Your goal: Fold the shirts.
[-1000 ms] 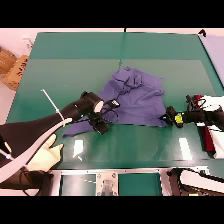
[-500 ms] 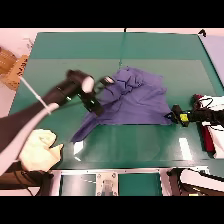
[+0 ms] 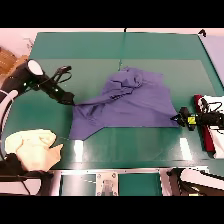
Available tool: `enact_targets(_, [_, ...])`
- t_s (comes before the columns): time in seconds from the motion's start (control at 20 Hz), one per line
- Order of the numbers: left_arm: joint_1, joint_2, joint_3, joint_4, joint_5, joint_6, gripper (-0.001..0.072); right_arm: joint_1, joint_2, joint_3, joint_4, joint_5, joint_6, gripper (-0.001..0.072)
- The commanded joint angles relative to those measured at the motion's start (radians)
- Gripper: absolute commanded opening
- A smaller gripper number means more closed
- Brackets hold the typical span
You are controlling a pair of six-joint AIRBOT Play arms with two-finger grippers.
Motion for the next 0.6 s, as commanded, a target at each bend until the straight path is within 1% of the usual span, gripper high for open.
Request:
enact_targets(0.0, [0.053, -0.063, -0.08, -0.071, 0.043, 0.101, 0.002, 0.014, 0.0, -0.008, -0.001, 0.062, -0.011, 0.0013])
enact_targets(0.15, [0.053, -0.126, -0.079, -0.08, 0.089, 0.114, 0.0021, 0.014, 0.0, -0.011, -0.001, 0.076, -0.022, 0.0013])
enact_targets(0.25, [0.053, -0.134, -0.074, -0.08, 0.093, 0.122, 0.0022, 0.014, 0.0, -0.011, -0.001, 0.076, -0.022, 0.0013])
enact_targets(0.3, [0.053, -0.134, -0.061, -0.079, 0.072, 0.14, 0.0078, 0.014, 0.0, -0.011, -0.001, 0.075, -0.022, 0.0014])
enact_targets(0.35, [0.053, -0.134, -0.04, -0.08, 0.047, 0.146, 0.0332, 0.014, 0.0, -0.011, -0.001, 0.076, -0.022, 0.002])
enact_targets(0.4, [0.053, -0.134, -0.015, -0.08, 0.025, 0.147, 0.0396, 0.014, 0.0, -0.011, -0.001, 0.076, -0.023, 0.0082])
enact_targets(0.45, [0.053, -0.134, 0.011, -0.081, 0.004, 0.151, 0.0396, 0.014, 0.0, -0.011, -0.001, 0.076, -0.023, 0.0114])
enact_targets(0.5, [0.053, -0.134, 0.029, -0.082, -0.014, 0.168, 0.0395, 0.014, 0.0, -0.011, -0.001, 0.077, -0.023, 0.0131])
enact_targets(0.55, [0.053, -0.134, 0.039, -0.08, -0.029, 0.185, 0.0396, 0.014, 0.0, -0.011, -0.001, 0.087, -0.031, 0.0131])
